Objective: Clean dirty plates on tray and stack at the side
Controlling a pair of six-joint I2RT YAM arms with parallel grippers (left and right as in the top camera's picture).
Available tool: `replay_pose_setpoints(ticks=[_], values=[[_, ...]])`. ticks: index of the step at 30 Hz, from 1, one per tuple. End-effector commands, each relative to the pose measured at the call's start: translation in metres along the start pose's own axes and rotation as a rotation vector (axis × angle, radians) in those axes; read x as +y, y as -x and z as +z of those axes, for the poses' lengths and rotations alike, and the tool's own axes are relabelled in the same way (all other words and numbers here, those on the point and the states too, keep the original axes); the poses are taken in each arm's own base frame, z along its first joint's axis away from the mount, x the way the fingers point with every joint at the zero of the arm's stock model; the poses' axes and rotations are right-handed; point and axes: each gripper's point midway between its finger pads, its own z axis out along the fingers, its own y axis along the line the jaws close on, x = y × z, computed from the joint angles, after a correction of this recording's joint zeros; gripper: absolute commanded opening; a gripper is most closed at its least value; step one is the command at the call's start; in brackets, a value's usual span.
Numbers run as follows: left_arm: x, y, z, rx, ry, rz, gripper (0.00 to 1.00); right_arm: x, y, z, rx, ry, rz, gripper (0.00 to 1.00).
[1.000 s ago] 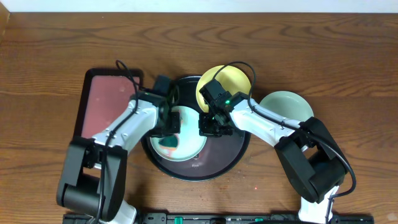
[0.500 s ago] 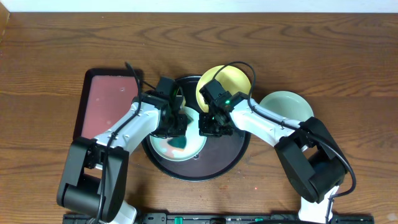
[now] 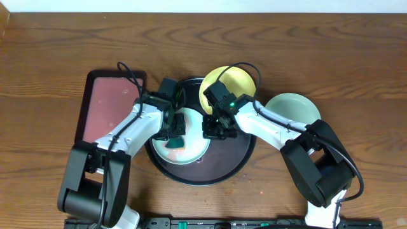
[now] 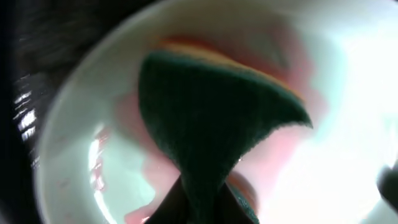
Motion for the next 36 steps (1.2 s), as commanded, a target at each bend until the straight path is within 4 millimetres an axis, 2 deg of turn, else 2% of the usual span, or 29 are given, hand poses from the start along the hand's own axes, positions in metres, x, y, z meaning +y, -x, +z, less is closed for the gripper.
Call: replay_pose_setpoints(ticks=[1,3,7,10,14,17,20,24,27,29,32,36], values=[[-0.057,-0.041,-0.007,0.154,-0.401,0.32,0.07,-0.005,0.002,0.002,0.006,-0.013,0.015,0.01],[-0.068,-0.041,-0.012,0.148,-0.475,0.346,0.07,-0.005,0.002,0.002,0.006,-0.013,0.015,0.01],[-0.062,-0.024,-0.006,0.081,-0.406,0.323,0.08,-0.005,0.002,0.002,0.007,-0.013,0.015,0.01],[-0.036,-0.003,0.004,0.02,-0.234,0.194,0.07,-0.005,0.002,0.002,0.006,-0.013,0.015,0.01],[0.018,0.022,0.007,-0.097,0.081,-0.005,0.07,-0.005,0.002,0.002,0.006,-0.013,0.015,0.01],[0.043,0.026,0.003,-0.141,0.218,-0.103,0.07,-0.005,0.002,0.002,0.007,-0.013,0.016,0.01],[0.051,0.022,0.001,-0.134,0.259,-0.137,0.07,-0.006,0.003,0.002,0.006,-0.013,0.018,0.01],[0.05,0.002,0.002,-0.052,0.262,-0.121,0.08,-0.006,0.003,0.001,0.006,-0.013,0.019,0.01],[0.042,-0.018,0.004,0.037,0.226,-0.107,0.07,-0.006,0.003,0.001,0.006,-0.013,0.019,0.01],[0.028,-0.032,0.005,0.111,0.145,-0.051,0.07,-0.006,0.003,0.001,0.006,-0.013,0.019,0.01],[-0.005,-0.047,0.004,0.196,-0.053,0.067,0.08,-0.006,0.003,0.001,0.006,-0.013,0.019,0.01],[-0.027,-0.04,0.003,0.175,-0.182,0.115,0.07,-0.005,0.003,0.001,0.008,-0.009,0.014,0.01]])
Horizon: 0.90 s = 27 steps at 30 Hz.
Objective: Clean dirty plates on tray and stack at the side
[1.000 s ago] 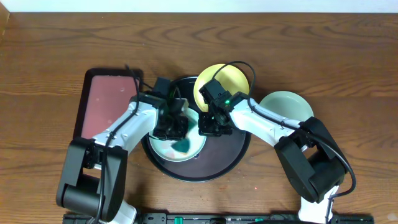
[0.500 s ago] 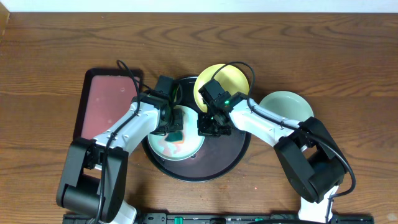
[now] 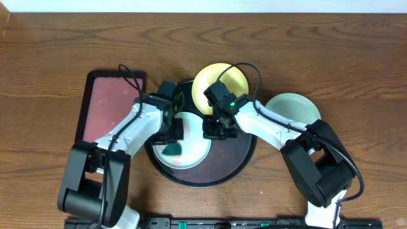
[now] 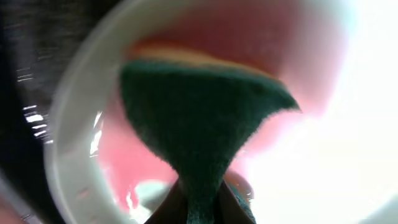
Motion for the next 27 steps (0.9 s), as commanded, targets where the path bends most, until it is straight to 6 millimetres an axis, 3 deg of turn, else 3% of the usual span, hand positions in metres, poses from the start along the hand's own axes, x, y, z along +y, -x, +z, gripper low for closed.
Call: replay_pose_setpoints(ticks=[1,7,11,17,18,20,27], values=[[-0.032,-0.012,0.006,0.056,-0.183,0.103,0.07,-0.006,0.005,0.001,-0.001,-0.011,0.012,0.01],[-0.044,0.034,-0.016,-0.092,-0.219,0.114,0.07,-0.005,0.005,0.001,0.003,-0.005,0.007,0.01],[-0.031,0.072,-0.045,-0.202,-0.173,0.075,0.07,-0.005,0.005,0.001,0.003,-0.005,0.007,0.01],[0.023,0.11,-0.098,-0.334,-0.031,-0.069,0.07,0.0,0.006,0.0,0.002,0.023,-0.031,0.01],[0.048,0.116,-0.114,-0.38,0.021,-0.155,0.07,0.004,0.008,-0.002,0.004,0.041,-0.054,0.01],[0.071,0.118,-0.127,-0.418,0.046,-0.223,0.07,0.01,0.01,-0.006,0.001,0.063,-0.101,0.01],[0.134,0.113,-0.143,-0.445,0.073,-0.39,0.08,0.024,0.027,-0.041,-0.143,0.026,-0.26,0.01]])
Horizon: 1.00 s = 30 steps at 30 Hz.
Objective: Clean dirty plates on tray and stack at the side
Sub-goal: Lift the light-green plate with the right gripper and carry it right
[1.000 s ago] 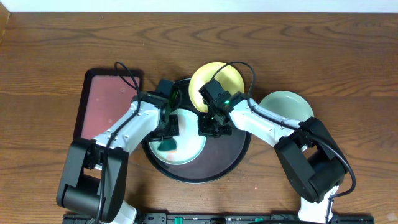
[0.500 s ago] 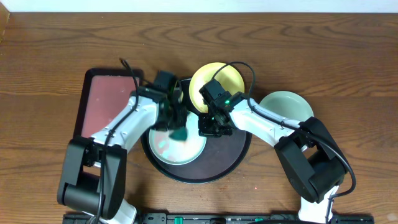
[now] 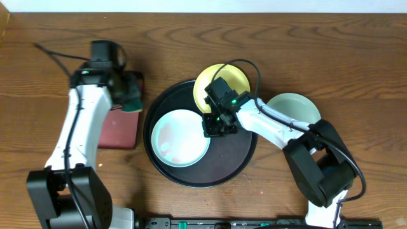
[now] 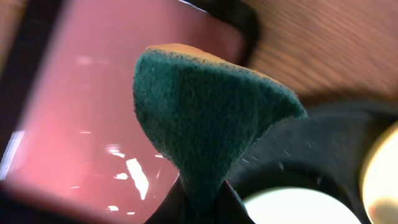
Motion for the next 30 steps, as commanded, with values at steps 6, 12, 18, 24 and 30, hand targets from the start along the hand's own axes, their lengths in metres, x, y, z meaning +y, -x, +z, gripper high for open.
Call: replay_pose_setpoints(ticks=[6,12,18,24,30], values=[[0.044,0.018,-0.012,-0.045,0.064,-0.118,0.08,0.01,0.036,-0.072,-0.3,-0.198,-0.215,0.01],[0.046,0.016,-0.012,-0.033,0.067,-0.12,0.08,0.004,0.047,-0.111,-0.449,-0.395,-0.329,0.01],[0.046,0.012,-0.012,-0.021,0.071,-0.12,0.08,0.009,0.052,-0.144,-0.582,-0.584,-0.425,0.01],[0.047,0.011,-0.011,-0.019,0.072,-0.12,0.08,0.03,0.049,-0.179,-0.753,-0.764,-0.508,0.01],[0.047,0.011,-0.011,-0.017,0.072,-0.12,0.08,0.061,0.043,-0.207,-0.9,-0.89,-0.592,0.01]])
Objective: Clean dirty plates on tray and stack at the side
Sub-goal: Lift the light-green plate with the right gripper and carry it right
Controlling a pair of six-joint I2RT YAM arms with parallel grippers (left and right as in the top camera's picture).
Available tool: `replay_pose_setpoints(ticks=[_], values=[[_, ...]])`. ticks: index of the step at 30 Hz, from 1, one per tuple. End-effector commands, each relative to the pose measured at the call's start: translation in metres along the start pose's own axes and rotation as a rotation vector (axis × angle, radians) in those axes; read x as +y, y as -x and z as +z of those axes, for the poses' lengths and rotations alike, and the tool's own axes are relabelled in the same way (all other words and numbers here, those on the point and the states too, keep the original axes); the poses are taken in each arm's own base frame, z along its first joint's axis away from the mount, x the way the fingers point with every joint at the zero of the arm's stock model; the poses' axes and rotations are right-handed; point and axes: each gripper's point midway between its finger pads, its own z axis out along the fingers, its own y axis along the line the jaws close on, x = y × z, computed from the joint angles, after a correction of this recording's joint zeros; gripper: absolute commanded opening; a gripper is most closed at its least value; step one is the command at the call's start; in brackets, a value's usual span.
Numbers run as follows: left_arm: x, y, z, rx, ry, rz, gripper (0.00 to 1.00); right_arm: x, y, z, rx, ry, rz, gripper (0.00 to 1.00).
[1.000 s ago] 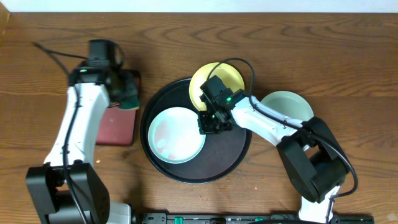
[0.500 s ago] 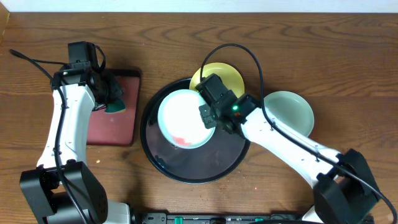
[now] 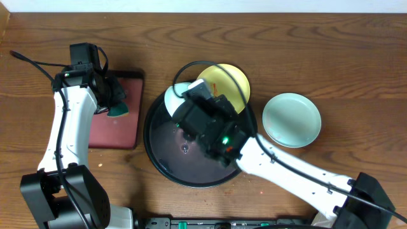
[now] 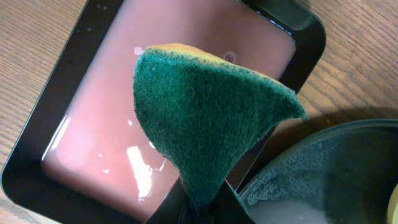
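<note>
My left gripper (image 4: pixel 202 208) is shut on a green sponge (image 4: pixel 211 118) with a yellow back, held above the right part of the rectangular basin of pink liquid (image 4: pixel 155 106). In the overhead view that gripper (image 3: pixel 116 105) is left of the round black tray (image 3: pixel 159 159). My right arm is raised high over the tray. Its gripper (image 3: pixel 186 95) is at the white plate (image 3: pixel 172 97), which shows only as an edge past the wrist, over the tray's back left. The jaws themselves are hidden. A yellow plate (image 3: pixel 229 86) lies at the tray's back.
A pale green plate (image 3: pixel 291 119) lies on the wooden table right of the round tray. The tray floor (image 3: pixel 184 149) is wet with pinkish drops. The rectangular basin (image 3: pixel 121 127) sits on the table at the left.
The white plate is gone from the tray's floor and now sits up at my raised right gripper over the tray's back left. My left gripper has shifted slightly left over the basin, sponge still held.
At first my left gripper held the sponge in the pink-smeared white plate while the right gripper stayed at its rim. Later the sponge was over the basin and the plate lay in the tray. Now the right arm is up with the plate.
</note>
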Motion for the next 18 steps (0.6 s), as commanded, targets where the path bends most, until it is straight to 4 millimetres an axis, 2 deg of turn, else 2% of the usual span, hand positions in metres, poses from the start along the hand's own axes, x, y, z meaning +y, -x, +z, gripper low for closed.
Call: replay_pose_setpoints(ticks=[1,8,13,18], values=[[0.002,0.008,-0.008,-0.032,0.007,-0.011,0.08,-0.028,0.031,-0.03,-0.123,-0.201,-0.048,0.01],[0.002,0.008,-0.008,-0.032,0.007,-0.011,0.08,-0.041,0.051,-0.056,-0.212,-0.372,-0.059,0.01],[0.002,0.008,-0.008,-0.032,0.007,-0.011,0.08,-0.051,0.056,-0.061,-0.229,-0.435,-0.04,0.01],[0.002,0.008,-0.008,-0.032,0.007,-0.011,0.08,-0.051,0.056,-0.062,-0.232,-0.434,-0.033,0.01]])
